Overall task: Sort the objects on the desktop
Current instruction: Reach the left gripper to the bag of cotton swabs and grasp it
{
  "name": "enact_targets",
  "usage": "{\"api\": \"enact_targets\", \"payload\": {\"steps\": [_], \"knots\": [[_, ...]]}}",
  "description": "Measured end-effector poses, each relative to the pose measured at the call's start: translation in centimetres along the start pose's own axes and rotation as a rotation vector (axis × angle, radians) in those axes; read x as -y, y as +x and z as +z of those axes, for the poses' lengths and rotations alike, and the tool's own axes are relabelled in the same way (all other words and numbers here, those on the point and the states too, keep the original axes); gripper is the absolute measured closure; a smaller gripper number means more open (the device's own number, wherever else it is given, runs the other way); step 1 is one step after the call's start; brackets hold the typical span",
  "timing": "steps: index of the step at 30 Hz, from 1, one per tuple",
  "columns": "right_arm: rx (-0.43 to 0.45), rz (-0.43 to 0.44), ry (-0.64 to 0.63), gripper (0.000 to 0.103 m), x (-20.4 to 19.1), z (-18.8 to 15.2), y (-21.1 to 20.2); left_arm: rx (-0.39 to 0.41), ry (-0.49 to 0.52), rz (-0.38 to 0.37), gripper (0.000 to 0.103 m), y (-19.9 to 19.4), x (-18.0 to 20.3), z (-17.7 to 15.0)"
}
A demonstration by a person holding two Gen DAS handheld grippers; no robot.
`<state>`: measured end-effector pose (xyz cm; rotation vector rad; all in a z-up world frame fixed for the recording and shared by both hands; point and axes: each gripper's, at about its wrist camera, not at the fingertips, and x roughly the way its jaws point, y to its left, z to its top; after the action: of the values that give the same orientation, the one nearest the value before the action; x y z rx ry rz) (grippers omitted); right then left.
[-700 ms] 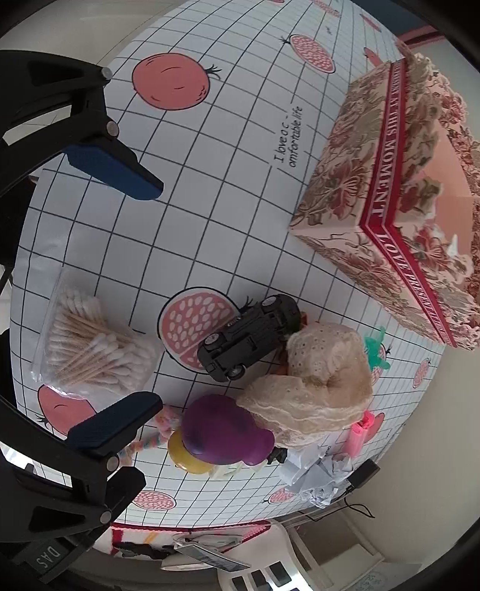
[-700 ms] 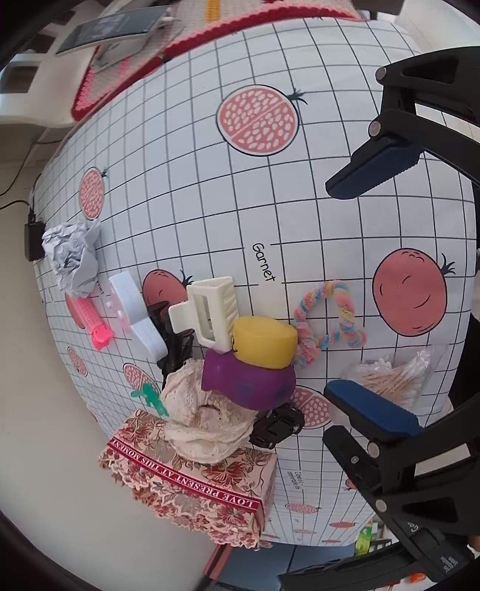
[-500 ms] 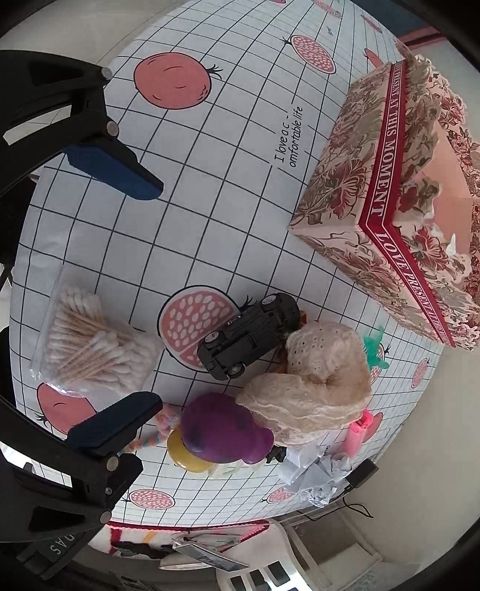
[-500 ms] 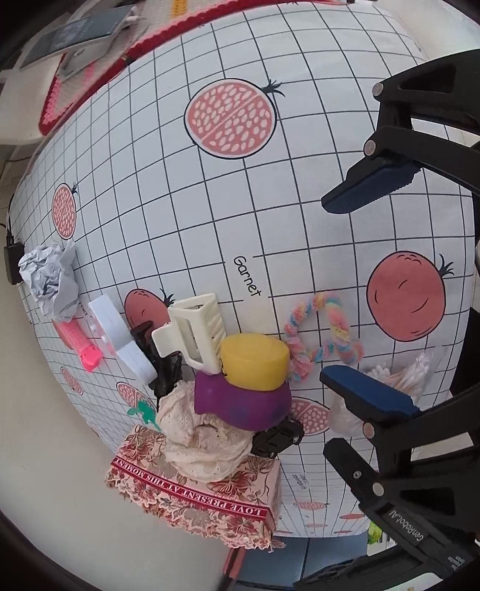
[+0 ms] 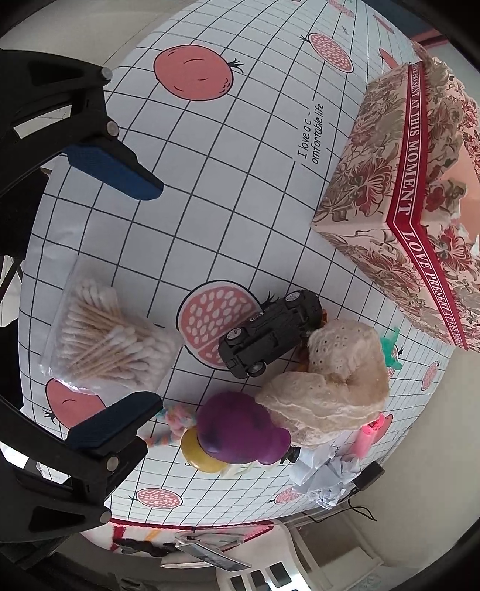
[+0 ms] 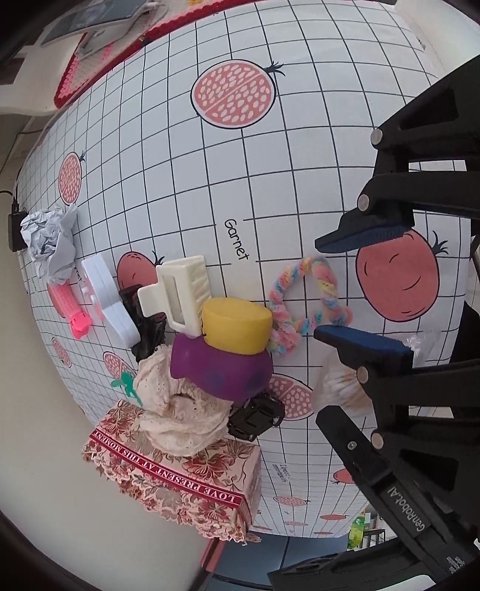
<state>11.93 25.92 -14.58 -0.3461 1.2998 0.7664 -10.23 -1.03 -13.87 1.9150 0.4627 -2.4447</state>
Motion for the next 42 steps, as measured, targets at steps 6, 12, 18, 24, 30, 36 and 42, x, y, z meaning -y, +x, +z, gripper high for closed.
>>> {"api": "enact_targets", "payload": {"steps": [6, 12, 18, 24, 30, 36, 42], "knots": [[-0.003, -0.004, 0.007, 0.086, -0.1, -0.1, -0.1, 0.008, 0.004, -0.012, 0.000, -0.3, -0.1, 0.3], [0.024, -0.064, 0.002, 0.093, 0.1, 0.1, -0.3, 0.018, 0.023, -0.040, 0.000, -0.1, 1.0, 0.7], [0.102, -0.170, -0.049, 0.093, 0.0, 0.7, -1.7, 0.015, 0.051, -0.058, 0.000, 0.2, 2.3, -0.6], [0.092, -0.137, -0.003, 0.093, 1.2, 1.0, -1.8, -0.026, 0.075, -0.047, 0.000, 0.9, 4.5, -2.3], [0.107, -0.135, 0.020, 0.093, 1.4, 0.9, -1.9, -0.048, 0.100, 0.002, 0.001, 1.6, 5.7, -3.2], [0.122, -0.124, 0.053, 0.093, 2.1, 1.0, -2.3, -0.051, 0.128, 0.040, 0.010, 2.1, 6.5, -4.1], [0.129, -0.129, 0.066, 0.093, 2.2, 1.1, -2.3, -0.026, 0.138, 0.083, 0.021, 2.1, 6.7, -5.0]]}}
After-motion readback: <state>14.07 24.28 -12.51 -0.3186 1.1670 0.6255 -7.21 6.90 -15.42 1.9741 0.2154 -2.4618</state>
